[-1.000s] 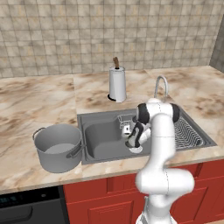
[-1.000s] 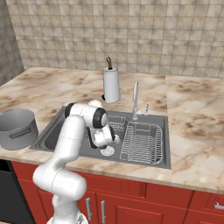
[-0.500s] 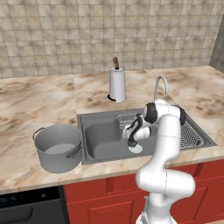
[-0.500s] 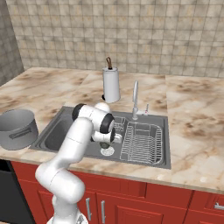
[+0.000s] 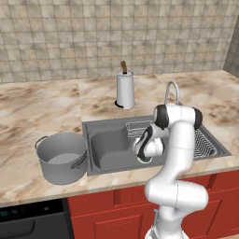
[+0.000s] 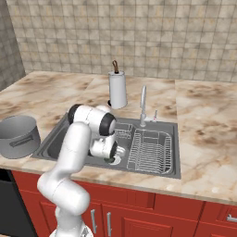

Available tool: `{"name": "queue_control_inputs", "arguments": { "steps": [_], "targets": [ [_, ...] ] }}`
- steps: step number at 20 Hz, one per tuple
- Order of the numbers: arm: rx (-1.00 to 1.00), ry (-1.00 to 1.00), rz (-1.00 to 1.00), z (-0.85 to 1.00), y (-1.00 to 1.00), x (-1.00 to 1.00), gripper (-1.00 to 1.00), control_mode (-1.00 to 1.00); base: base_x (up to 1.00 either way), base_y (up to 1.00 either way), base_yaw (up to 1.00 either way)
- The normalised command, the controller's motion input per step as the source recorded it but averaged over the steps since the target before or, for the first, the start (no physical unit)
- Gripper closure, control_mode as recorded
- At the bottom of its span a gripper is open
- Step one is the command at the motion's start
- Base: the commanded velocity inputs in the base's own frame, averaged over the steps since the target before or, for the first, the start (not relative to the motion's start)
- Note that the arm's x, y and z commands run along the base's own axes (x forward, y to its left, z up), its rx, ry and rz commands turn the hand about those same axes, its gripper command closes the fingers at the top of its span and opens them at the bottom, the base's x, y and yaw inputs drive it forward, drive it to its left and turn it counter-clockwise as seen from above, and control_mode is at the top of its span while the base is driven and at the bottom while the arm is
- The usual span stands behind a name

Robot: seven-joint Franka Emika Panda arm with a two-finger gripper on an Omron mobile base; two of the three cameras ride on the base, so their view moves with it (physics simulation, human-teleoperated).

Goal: Dump the broccoli from the pot into the sink. Then turn on the water and wash the broccoli. Then turn off the water and put the broccoli back in the pot.

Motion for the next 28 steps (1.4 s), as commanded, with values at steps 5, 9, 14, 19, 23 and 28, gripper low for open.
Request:
{"name": "queue_control_inputs", "arguments": {
  "steps": [5,9,14,19,23,28],
  "targets": [
    [0.00,-0.55,-0.10,0.71,0.10,-1.00,1.00,-1.00,0.00,0.00,0.00],
    [0.00,-0.64,-0.03,1.00,0.13,-0.81,1.00,-1.00,0.00,0.00,0.00],
    [-0.01,-0.54,-0.03,1.00,0.20,-0.75,1.00,-1.00,0.00,0.00,0.00],
    [-0.01,-0.35,-0.02,1.00,0.12,-0.79,1.00,-1.00,0.00,0.00,0.00],
    [-0.02,-0.03,0.00,1.00,0.24,-0.63,1.00,-1.00,0.00,0.00,0.00],
    [-0.10,0.08,0.00,1.00,0.43,-0.61,1.00,-1.00,0.00,0.00,0.00]
  ]
}}
